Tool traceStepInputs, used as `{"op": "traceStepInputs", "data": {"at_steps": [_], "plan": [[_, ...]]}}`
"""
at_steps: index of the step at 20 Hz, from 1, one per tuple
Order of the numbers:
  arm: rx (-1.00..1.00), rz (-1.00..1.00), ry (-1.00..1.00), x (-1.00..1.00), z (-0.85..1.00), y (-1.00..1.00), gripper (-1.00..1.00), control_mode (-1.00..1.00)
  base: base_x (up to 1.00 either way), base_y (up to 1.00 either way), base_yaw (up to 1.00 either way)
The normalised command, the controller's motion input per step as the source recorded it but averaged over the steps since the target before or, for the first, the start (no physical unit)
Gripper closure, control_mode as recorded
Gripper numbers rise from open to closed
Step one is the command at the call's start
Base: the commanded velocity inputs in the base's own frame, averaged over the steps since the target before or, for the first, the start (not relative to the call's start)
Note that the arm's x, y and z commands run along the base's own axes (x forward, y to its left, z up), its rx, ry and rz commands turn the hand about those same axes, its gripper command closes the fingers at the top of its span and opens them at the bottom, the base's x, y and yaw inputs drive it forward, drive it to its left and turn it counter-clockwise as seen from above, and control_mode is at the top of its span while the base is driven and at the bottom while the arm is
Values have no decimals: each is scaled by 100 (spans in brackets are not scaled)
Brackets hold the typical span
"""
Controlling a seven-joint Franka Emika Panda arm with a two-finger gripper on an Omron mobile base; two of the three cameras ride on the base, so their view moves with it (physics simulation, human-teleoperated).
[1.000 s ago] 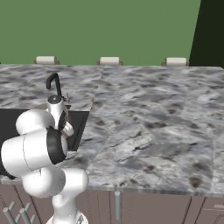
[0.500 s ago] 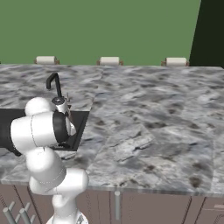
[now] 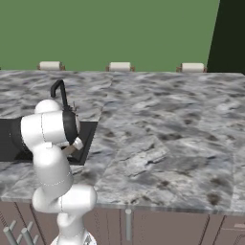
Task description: Move the pot and pan from the stove into the sink.
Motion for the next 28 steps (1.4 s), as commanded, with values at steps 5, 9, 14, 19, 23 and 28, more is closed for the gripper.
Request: {"op": "traceStepInputs", "data": {"at_steps": [5,9,14,19,23,28], "plan": [[-1,0,0,7,-16,5,100,-100,0,0,0],[0,0,0,0,0,0,100,-100,0,0,0],[1,0,0,0,19,0,-100,-100,0,0,0],[3,0,-1,0,53,-1,-100,-100,0,0,0],[3,0,-2,-1,66,-5,-100,-100,0,0,0],[4,0,-3,-14,78,0,-100,-100,0,0,0]]}}
